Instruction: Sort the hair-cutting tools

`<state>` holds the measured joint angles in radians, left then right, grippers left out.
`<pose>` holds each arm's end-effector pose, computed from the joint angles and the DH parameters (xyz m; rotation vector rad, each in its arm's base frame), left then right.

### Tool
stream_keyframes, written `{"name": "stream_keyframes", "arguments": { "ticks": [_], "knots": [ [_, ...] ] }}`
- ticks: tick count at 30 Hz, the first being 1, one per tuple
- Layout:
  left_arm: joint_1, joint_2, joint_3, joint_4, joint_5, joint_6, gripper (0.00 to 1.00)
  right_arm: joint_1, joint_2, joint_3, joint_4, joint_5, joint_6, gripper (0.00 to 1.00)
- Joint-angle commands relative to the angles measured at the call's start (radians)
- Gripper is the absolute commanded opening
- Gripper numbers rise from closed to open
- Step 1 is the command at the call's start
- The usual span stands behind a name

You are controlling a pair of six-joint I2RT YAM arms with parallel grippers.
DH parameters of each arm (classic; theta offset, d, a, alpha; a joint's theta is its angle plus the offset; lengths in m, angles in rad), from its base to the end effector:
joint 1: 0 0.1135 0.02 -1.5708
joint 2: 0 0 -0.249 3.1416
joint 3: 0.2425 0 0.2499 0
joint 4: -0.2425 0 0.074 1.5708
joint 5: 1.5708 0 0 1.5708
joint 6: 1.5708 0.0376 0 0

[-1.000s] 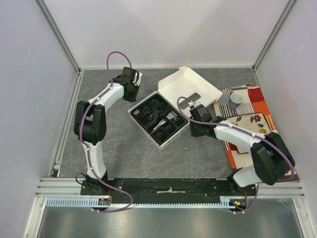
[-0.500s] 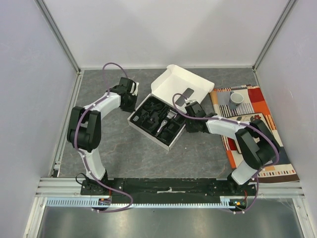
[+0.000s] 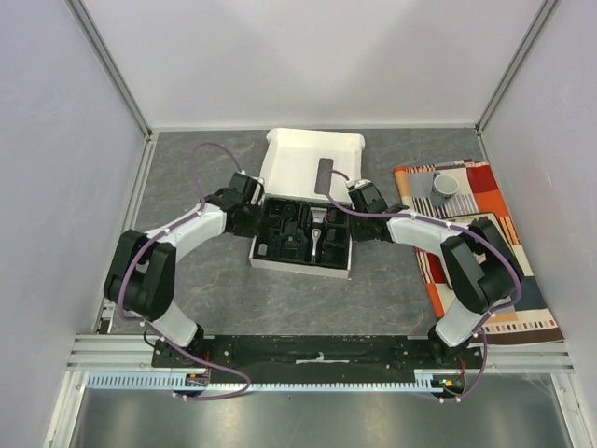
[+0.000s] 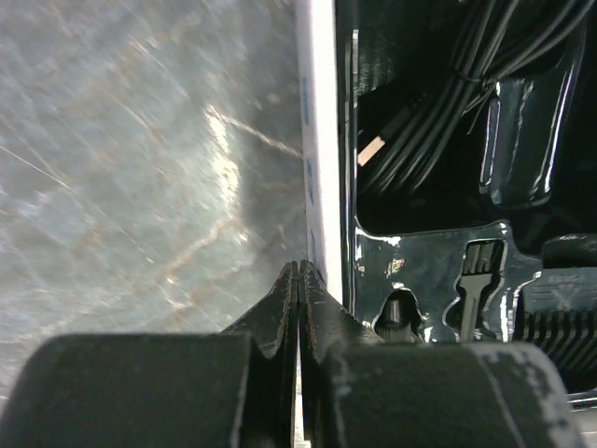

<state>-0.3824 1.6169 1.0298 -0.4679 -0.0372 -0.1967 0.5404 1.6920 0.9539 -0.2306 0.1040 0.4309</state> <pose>0.2990 -0.1188 0.1808 0.2313 2.6227 -0.1514 0.2876 0.1680 0.1500 -0.0984 2.5491 0.2523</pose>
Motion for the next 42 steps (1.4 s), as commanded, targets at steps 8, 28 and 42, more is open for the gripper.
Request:
{"name": "stream_keyframes", "arguments": {
  "ticks": [8, 28, 42],
  "knots": [
    [-0.193, -0.11, -0.177, 0.114, 0.04, -0.184, 0.02, 0.026, -0.095, -0.063, 0.027, -0.101, -0.001, 0.0],
    [0.002, -0.259, 0.01, -0.042, -0.04, -0.158, 0.02, -0.161, -0.143, 0.106, -0.105, -0.016, 0.043, 0.0],
    [0.431, 0.085, 0.11, 0.317, 0.689, -0.299, 0.04, -0.364, 0.093, 0.216, 0.195, -0.239, 0.045, 0.0]
  ]
}}
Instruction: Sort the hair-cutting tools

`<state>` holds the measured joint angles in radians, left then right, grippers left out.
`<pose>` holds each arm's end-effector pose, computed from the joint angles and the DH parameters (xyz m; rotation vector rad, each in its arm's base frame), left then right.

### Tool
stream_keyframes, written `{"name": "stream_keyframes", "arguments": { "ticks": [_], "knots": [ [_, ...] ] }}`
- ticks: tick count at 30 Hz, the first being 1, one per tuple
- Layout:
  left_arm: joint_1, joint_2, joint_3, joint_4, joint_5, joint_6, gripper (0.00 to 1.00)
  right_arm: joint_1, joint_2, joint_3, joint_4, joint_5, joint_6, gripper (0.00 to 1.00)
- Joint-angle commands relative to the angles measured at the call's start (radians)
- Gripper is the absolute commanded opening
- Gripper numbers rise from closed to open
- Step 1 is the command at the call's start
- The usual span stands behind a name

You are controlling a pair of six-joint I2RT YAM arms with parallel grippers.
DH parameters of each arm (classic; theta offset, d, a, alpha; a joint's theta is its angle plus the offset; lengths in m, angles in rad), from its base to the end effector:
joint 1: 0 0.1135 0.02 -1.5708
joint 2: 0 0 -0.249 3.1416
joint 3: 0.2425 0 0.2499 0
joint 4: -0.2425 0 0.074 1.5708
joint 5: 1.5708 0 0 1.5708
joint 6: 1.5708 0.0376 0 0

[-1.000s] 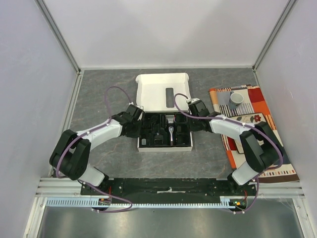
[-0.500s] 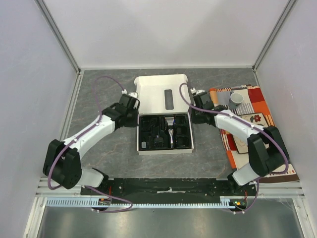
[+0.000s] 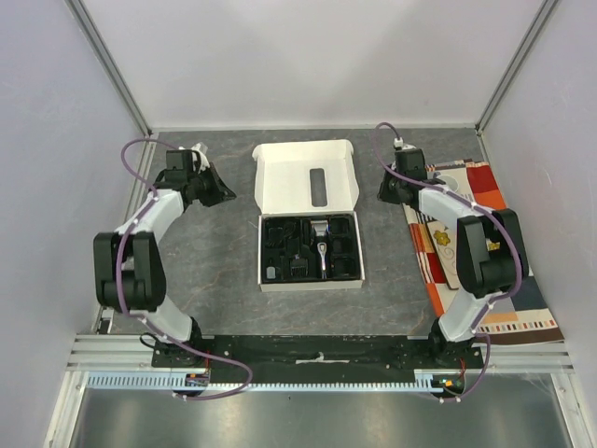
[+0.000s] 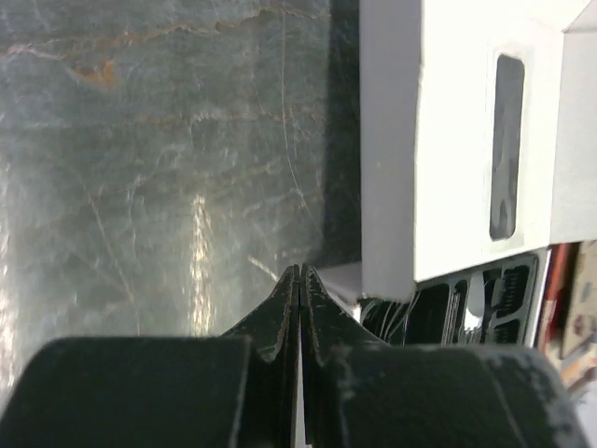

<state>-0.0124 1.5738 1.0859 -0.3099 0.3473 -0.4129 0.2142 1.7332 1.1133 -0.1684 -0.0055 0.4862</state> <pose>0.3393 -0.0170 0.2235 -0.3078 2.3733 -0.6144 0.3627 0.0791 0.1880 0.3208 2.3645 0.3439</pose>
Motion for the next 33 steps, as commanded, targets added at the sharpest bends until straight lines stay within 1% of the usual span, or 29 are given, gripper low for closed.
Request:
{"name": "stream_keyframes", "arguments": {
  "ticks": [1, 2, 4, 5, 6, 8, 9, 14, 18, 20, 21, 29, 33],
  "knots": [
    [0.069, 0.162, 0.071, 0.16, 0.34, -0.078, 0.02, -0.056, 0.071, 0.068, 0.145, -0.152, -0.014, 0.0],
    [0.075, 0.198, 0.095, 0.169, 0.396, -0.078, 0.02, -0.065, 0.106, 0.074, 0.159, -0.221, -0.015, 0.0],
    [0.077, 0.288, 0.121, 0.173, 0.435, -0.073, 0.02, -0.093, 0.17, 0.094, 0.216, -0.312, 0.0, 0.0],
    [0.077, 0.313, 0.146, 0.17, 0.452, -0.07, 0.02, -0.096, 0.192, 0.103, 0.251, -0.394, 0.006, 0.0],
    [0.075, 0.36, 0.157, 0.17, 0.458, -0.066, 0.02, -0.096, 0.215, 0.112, 0.265, -0.422, 0.012, 0.0],
    [0.074, 0.396, 0.184, 0.166, 0.469, -0.06, 0.02, -0.096, 0.278, 0.144, 0.292, -0.485, 0.023, 0.0],
    [0.075, 0.423, 0.193, 0.167, 0.47, -0.056, 0.02, -0.096, 0.296, 0.157, 0.308, -0.542, 0.04, 0.0],
    [0.055, 0.502, 0.27, 0.158, 0.492, -0.063, 0.02, -0.09, 0.394, 0.178, 0.394, -0.639, 0.094, 0.0],
    [0.025, 0.557, 0.341, 0.143, 0.495, -0.069, 0.02, -0.044, 0.446, 0.215, 0.388, -0.66, 0.088, 0.0],
    [0.017, 0.577, 0.353, 0.147, 0.496, -0.078, 0.02, -0.032, 0.456, 0.223, 0.392, -0.663, 0.089, 0.0],
    [-0.007, 0.58, 0.356, 0.15, 0.498, -0.082, 0.02, -0.023, 0.457, 0.221, 0.408, -0.659, 0.092, 0.0],
    [-0.029, 0.571, 0.347, 0.247, 0.561, -0.136, 0.02, 0.004, 0.444, 0.232, 0.437, -0.654, 0.104, 0.0],
    [-0.029, 0.534, 0.325, 0.307, 0.598, -0.159, 0.02, 0.004, 0.399, 0.22, 0.441, -0.643, 0.091, 0.0]
  ]
}}
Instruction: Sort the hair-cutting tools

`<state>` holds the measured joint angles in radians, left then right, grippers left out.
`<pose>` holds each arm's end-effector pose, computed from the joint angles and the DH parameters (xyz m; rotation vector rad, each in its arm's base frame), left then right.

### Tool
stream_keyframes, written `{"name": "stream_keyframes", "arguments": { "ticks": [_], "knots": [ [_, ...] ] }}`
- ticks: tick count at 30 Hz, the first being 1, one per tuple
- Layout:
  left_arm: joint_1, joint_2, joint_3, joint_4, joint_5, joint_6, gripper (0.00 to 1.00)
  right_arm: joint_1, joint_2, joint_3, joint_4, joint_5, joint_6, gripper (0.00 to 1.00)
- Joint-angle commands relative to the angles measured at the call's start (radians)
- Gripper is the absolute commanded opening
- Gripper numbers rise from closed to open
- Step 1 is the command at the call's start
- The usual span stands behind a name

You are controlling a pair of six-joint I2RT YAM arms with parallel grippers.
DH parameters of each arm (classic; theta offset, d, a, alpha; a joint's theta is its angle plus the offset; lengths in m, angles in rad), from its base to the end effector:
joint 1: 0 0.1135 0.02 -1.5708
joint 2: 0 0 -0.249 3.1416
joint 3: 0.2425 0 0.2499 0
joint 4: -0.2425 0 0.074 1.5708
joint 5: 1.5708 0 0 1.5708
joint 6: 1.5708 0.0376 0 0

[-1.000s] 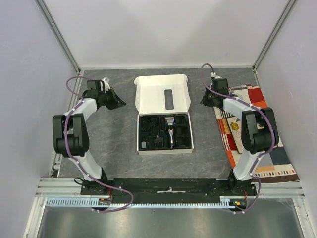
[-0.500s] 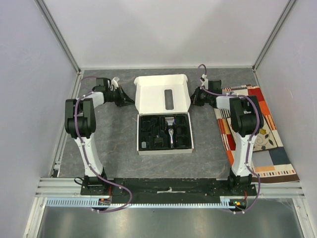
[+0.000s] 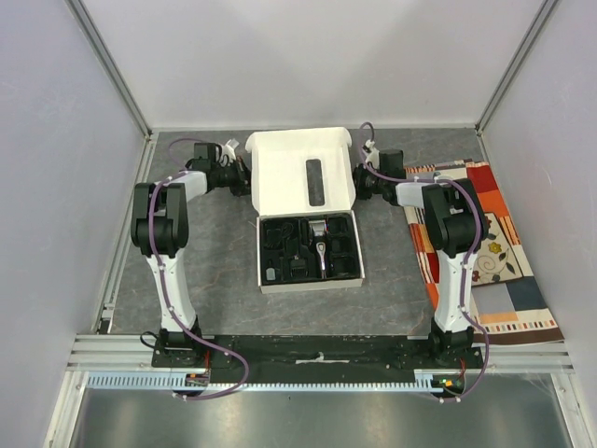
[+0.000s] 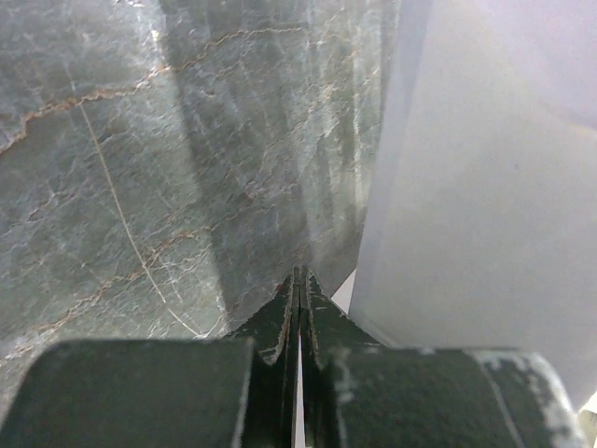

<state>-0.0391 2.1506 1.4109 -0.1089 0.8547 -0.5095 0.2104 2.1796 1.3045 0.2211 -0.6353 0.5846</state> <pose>0.4398 -0.0456 0.1286 -0.1562 2.4040 -1.2837 0.4322 0.1151 0.1066 0.0608 2.3142 1.1292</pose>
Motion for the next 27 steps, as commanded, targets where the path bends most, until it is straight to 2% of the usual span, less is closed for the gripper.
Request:
{"name": "stream_keyframes", "arguments": {
  "ticks": [1, 11, 27],
  "knots": [
    [-0.002, -0.054, -0.001, 0.106, 0.107, -0.07, 0.02, 0.007, -0.056, 0.027, 0.052, -0.012, -0.012, 0.0],
    [-0.004, -0.242, -0.124, 0.195, 0.121, -0.106, 0.02, 0.015, -0.207, -0.013, 0.021, 0.002, -0.071, 0.0],
    [-0.019, -0.449, -0.317, 0.186, 0.08, -0.072, 0.02, 0.049, -0.366, -0.109, -0.072, 0.049, -0.157, 0.0]
  ]
}}
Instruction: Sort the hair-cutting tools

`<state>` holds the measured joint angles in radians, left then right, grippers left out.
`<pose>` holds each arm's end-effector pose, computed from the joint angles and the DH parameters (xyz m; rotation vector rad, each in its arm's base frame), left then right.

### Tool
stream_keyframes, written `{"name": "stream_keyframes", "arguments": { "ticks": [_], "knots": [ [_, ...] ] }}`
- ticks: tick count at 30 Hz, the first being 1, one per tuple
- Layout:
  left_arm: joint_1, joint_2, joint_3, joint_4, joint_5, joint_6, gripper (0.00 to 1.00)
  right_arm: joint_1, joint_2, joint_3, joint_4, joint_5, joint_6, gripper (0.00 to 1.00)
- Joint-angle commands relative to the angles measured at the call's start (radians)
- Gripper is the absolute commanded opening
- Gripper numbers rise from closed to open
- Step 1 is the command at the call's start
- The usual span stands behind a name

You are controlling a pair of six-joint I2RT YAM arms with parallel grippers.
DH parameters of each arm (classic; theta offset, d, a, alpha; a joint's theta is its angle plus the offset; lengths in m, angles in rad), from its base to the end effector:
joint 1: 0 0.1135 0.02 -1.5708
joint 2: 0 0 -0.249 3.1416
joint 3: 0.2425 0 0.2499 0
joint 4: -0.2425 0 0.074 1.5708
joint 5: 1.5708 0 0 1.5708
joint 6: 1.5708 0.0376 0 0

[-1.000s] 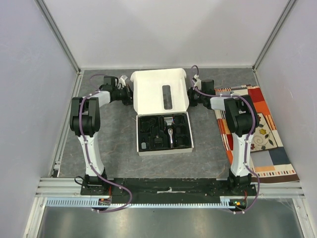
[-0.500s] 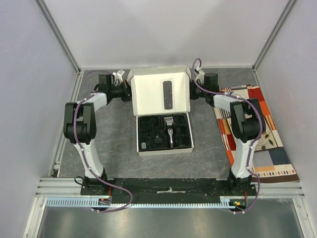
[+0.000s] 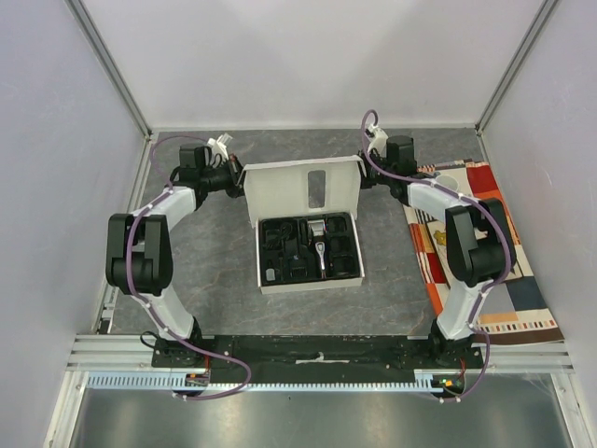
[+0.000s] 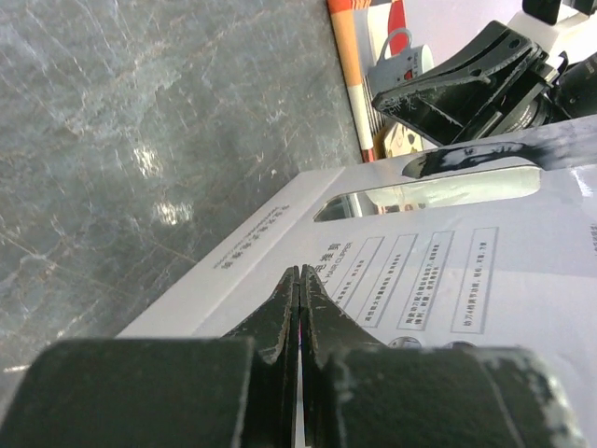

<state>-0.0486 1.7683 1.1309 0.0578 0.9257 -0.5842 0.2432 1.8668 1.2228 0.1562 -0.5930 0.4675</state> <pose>0.3784 -0.0485 0.2086 -0.0094 2.1835 -1.3544 0.3983 0.1205 0.2047 -0.1483 2.1276 1.0398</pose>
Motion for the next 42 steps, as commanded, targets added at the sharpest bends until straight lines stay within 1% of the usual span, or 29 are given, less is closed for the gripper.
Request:
{"name": "stream_keyframes", "arguments": {
  "ticks": [1, 8, 11, 15, 16, 17, 18, 19, 20, 23, 25, 26, 30, 34, 40, 42],
  "knots": [
    [-0.01, -0.073, -0.043, 0.02, 0.007, 0.004, 0.02, 0.016, -0.06, -0.042, -0.007, 0.009, -0.043, 0.0],
    [-0.01, -0.124, -0.08, 0.001, -0.013, 0.027, 0.02, 0.021, -0.092, -0.08, -0.007, 0.025, -0.052, 0.0],
    [-0.01, -0.15, -0.08, -0.033, -0.04, 0.047, 0.02, 0.021, -0.104, -0.089, -0.018, 0.044, -0.056, 0.0],
    [-0.01, -0.201, -0.051, -0.151, -0.158, 0.113, 0.02, 0.021, -0.123, -0.101, -0.04, 0.087, -0.069, 0.0],
    [-0.01, -0.22, -0.034, -0.218, -0.189, 0.125, 0.02, 0.021, -0.127, -0.103, -0.046, 0.114, -0.072, 0.0],
    [-0.01, -0.23, -0.028, -0.245, -0.25, 0.144, 0.02, 0.021, -0.132, -0.106, -0.058, 0.127, -0.072, 0.0],
    [-0.01, -0.239, -0.023, -0.271, -0.283, 0.155, 0.02, 0.021, -0.136, -0.106, -0.069, 0.143, -0.073, 0.0],
    [-0.01, -0.248, -0.014, -0.326, -0.313, 0.164, 0.02, 0.021, -0.147, -0.109, -0.082, 0.192, -0.076, 0.0],
    [-0.01, -0.266, -0.011, -0.346, -0.37, 0.182, 0.02, 0.019, -0.155, -0.112, -0.104, 0.215, -0.081, 0.0],
    [-0.01, -0.293, -0.008, -0.421, -0.46, 0.216, 0.02, 0.021, -0.192, -0.131, -0.144, 0.323, -0.096, 0.0],
    [-0.01, -0.302, -0.014, -0.447, -0.493, 0.228, 0.02, 0.019, -0.211, -0.132, -0.155, 0.364, -0.101, 0.0],
    [-0.01, -0.305, -0.017, -0.472, -0.516, 0.236, 0.02, 0.019, -0.218, -0.131, -0.202, 0.393, -0.102, 0.0],
    [-0.01, -0.325, -0.046, -0.507, -0.521, 0.251, 0.02, 0.021, -0.254, -0.141, -0.267, 0.439, -0.115, 0.0],
    [-0.01, -0.352, -0.1, -0.513, -0.495, 0.265, 0.02, 0.021, -0.29, -0.155, -0.319, 0.453, -0.127, 0.0],
    [-0.01, -0.388, -0.151, -0.509, -0.436, 0.285, 0.02, 0.053, -0.311, -0.172, -0.359, 0.469, -0.133, 0.0],
    [-0.011, -0.391, -0.161, -0.506, -0.389, 0.284, 0.02, 0.06, -0.317, -0.189, -0.357, 0.467, -0.133, 0.0]
  ]
}}
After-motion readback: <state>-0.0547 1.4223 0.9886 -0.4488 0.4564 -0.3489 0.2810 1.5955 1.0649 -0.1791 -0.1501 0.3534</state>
